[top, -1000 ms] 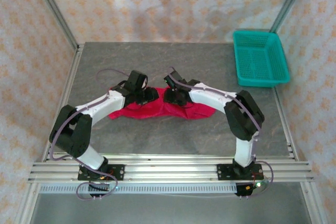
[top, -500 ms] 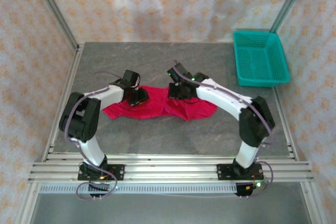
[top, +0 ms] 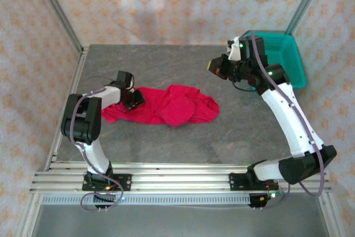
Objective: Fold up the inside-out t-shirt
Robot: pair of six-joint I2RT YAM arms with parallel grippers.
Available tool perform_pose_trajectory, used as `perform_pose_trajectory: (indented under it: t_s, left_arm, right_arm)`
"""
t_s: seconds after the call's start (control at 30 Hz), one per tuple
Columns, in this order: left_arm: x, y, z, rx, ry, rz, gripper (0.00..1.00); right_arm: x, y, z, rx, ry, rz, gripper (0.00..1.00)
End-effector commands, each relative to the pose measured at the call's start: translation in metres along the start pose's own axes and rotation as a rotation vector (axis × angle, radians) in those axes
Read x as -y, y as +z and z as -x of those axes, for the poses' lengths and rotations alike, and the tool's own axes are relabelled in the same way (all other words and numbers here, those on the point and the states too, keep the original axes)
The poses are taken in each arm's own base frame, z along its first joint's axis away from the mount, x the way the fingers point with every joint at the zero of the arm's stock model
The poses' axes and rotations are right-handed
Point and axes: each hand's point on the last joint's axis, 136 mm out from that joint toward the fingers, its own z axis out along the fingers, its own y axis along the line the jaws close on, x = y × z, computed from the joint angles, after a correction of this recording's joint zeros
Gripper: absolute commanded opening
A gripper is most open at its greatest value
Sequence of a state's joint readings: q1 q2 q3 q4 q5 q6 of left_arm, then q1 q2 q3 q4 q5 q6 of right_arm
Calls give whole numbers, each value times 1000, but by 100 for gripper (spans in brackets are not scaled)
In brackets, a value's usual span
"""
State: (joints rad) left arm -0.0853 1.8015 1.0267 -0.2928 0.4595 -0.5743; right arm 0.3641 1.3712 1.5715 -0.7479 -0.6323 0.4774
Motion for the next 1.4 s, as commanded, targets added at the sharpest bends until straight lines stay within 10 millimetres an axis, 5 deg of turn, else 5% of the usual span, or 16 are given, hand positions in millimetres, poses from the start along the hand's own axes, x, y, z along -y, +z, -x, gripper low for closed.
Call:
perform_pose_trajectory:
  t_s: [0.0, 0.17, 0.3, 0.5, 0.63, 0.8, 1.0, 1.2, 1.37]
  left_arm:
    - [-3, -21, -7, 21, 25, 54, 16]
    - [28, -65, -9, 87, 153, 33, 25]
    - [46, -88, -29, 89, 218, -15, 29]
    - [55, -80, -66, 16, 175, -142, 24]
    - [46, -71, -71, 4, 160, -127, 21]
    - [53, -71, -71, -3, 152, -152, 19]
    - [65, -74, -77, -8, 188, -184, 18]
    - [94, -68, -92, -43, 256, -256, 19]
    - [119, -62, -106, -75, 323, -292, 26]
  right_arm:
    - [31, 58, -26, -152, 121, 3, 0]
    - [90, 104, -58, -204, 118, -184, 8]
    - [103, 128, -115, -294, 21, -298, 44]
    - [113, 163, -198, -442, 1, -337, 59]
    - [112, 177, -224, -452, -17, -372, 66]
    - [121, 196, -214, -370, -41, -457, 63]
    - [125, 194, -175, -246, -118, -562, 0]
    - [113, 176, -137, -198, -88, -509, 0]
    - [114, 178, -125, -204, -11, -447, 0]
